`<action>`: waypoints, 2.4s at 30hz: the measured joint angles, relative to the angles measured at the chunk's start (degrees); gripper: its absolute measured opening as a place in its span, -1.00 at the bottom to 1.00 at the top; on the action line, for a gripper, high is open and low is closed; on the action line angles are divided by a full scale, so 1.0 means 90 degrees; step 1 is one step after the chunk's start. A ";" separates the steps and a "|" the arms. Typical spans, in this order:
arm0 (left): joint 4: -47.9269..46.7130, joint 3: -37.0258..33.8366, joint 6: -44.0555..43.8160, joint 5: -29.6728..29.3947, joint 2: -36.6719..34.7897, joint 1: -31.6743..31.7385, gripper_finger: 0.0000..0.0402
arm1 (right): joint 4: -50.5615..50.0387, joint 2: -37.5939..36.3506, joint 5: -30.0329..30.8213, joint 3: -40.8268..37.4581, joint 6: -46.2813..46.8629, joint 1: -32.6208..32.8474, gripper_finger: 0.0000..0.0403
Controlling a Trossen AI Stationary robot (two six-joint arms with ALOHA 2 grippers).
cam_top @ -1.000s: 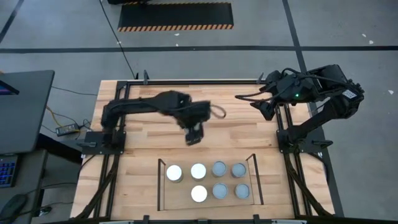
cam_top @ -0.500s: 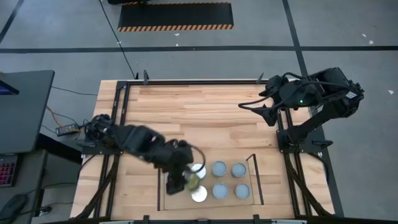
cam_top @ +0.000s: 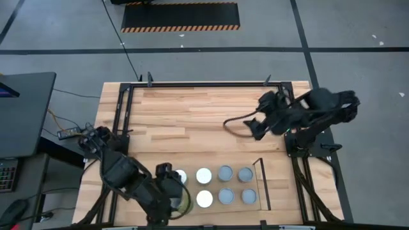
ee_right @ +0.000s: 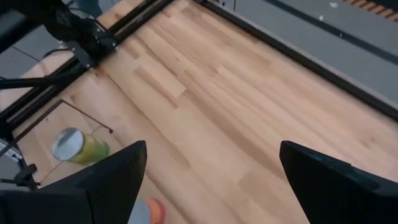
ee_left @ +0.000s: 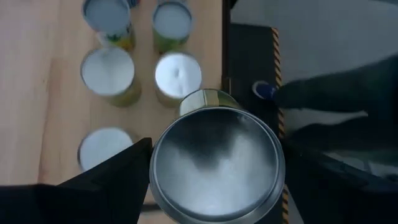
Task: Pick and place cans onto a shelf
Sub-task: Put the canned pears on the shelf aligned with the other canned pears
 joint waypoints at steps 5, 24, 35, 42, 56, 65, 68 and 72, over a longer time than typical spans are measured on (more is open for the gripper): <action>0.0154 0.0000 0.0084 -0.0161 0.0353 -0.0039 0.61 | -0.0007 0.0520 -0.0173 0.0000 0.0576 0.0300 0.86; -0.0325 0.0010 -0.0296 0.0266 0.1411 -0.0105 0.61 | -0.0045 0.1037 -0.0308 0.0000 0.1099 0.0990 0.86; -0.0490 0.0007 -0.0112 0.0508 0.2076 0.0108 0.61 | -0.0036 0.1039 -0.0313 0.0000 0.1360 0.1134 0.86; -0.0487 -0.0090 -0.0111 0.0497 0.2092 0.0203 0.61 | -0.0038 0.1038 -0.0315 0.0000 0.1614 0.1332 0.86; -0.0446 -0.0221 0.0106 0.0514 0.2089 0.0088 0.61 | -0.0028 0.1037 -0.0289 0.0000 0.1670 0.1483 0.86; -0.0411 -0.0385 0.0075 0.0520 0.2089 0.0146 0.61 | -0.0002 0.1037 -0.0287 0.0000 0.1818 0.1476 0.86; -0.0397 -0.0427 0.0063 0.0587 0.2089 0.0158 0.61 | 0.0008 0.1034 -0.0289 0.0000 0.1819 0.1478 0.86; -0.0382 -0.0427 0.0063 0.0589 0.2089 0.0171 0.61 | 0.0028 0.1034 -0.0289 0.0000 0.1818 0.1476 0.86</action>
